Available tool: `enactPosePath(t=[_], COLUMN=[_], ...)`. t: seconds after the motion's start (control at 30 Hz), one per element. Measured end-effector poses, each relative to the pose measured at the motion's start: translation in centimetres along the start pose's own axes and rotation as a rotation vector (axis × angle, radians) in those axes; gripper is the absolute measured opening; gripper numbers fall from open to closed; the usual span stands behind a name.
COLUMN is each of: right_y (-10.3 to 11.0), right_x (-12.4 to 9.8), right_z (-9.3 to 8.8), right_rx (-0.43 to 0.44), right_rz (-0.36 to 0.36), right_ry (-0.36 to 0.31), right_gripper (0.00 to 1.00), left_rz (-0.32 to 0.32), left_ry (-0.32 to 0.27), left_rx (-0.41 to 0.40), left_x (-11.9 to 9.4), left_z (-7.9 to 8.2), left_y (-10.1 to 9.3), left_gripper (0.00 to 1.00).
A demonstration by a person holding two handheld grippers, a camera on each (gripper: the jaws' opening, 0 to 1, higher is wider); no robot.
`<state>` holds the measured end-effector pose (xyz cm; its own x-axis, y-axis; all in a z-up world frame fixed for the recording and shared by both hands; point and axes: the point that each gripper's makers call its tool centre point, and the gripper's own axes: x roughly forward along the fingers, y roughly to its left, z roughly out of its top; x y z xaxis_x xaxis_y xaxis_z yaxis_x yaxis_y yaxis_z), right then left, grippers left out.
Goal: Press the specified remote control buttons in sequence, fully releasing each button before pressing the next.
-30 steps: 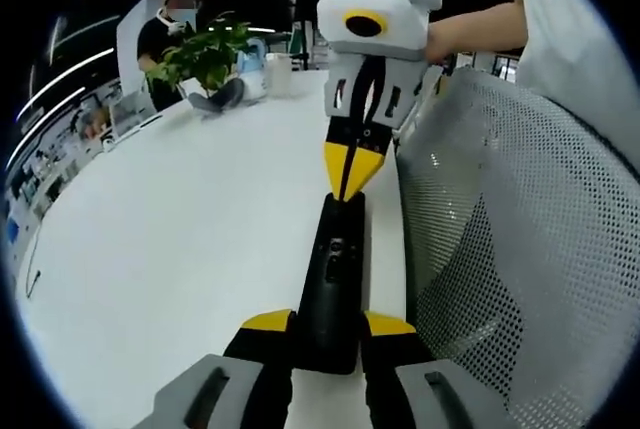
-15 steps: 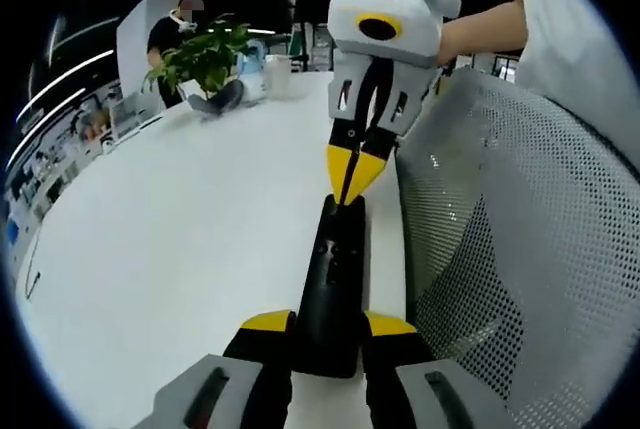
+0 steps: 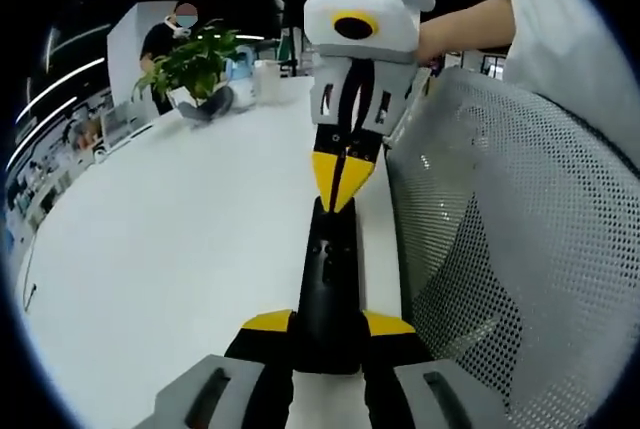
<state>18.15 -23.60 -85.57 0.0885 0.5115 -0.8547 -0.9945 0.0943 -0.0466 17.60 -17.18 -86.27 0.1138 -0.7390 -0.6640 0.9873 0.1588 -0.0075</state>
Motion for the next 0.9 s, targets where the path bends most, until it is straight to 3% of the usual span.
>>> enactPosePath(t=[0.2, 0.43, 0.6, 0.63, 0.73, 0.77, 0.83, 0.9], right_y=[0.07, 0.15, 0.04, 0.05, 0.08, 0.03, 0.09, 0.07], right_x=[0.08, 0.28, 0.32, 0.26, 0.07, -0.03, -0.11, -0.19], right_z=[-0.06, -0.12, -0.08, -0.12, 0.02, 0.02, 0.01, -0.01], right_rx=[-0.103, -0.27, -0.27, -0.252, -0.168, -0.103, -0.037, -0.045], right_rz=[0.043, 0.101, 0.117, 0.116, 0.096, 0.097, 0.106, 0.1], right_ry=[0.032, 0.13, 0.15, 0.139, 0.021, -0.023, -0.067, -0.073], right_gripper=[0.0, 0.0, 0.0, 0.0, 0.0, 0.0, 0.0, 0.0], left_rz=[-0.001, -0.001, -0.001, -0.001, 0.0, 0.0, -0.001, -0.001], left_ry=[0.0, 0.0, -0.001, -0.001, -0.001, -0.001, -0.002, -0.004], left_rx=[-0.002, -0.004, -0.003, -0.004, -0.005, -0.006, -0.006, -0.007], left_x=[0.02, 0.06, 0.05, 0.05, 0.0, -0.02, -0.05, -0.06], left_z=[-0.03, -0.01, -0.03, -0.01, -0.03, -0.05, -0.06, -0.04], left_y=[-0.02, -0.02, -0.04, -0.05, -0.05, -0.04, -0.05, -0.05], left_gripper=[0.24, 0.24, 0.24, 0.24, 0.24, 0.24, 0.24, 0.24])
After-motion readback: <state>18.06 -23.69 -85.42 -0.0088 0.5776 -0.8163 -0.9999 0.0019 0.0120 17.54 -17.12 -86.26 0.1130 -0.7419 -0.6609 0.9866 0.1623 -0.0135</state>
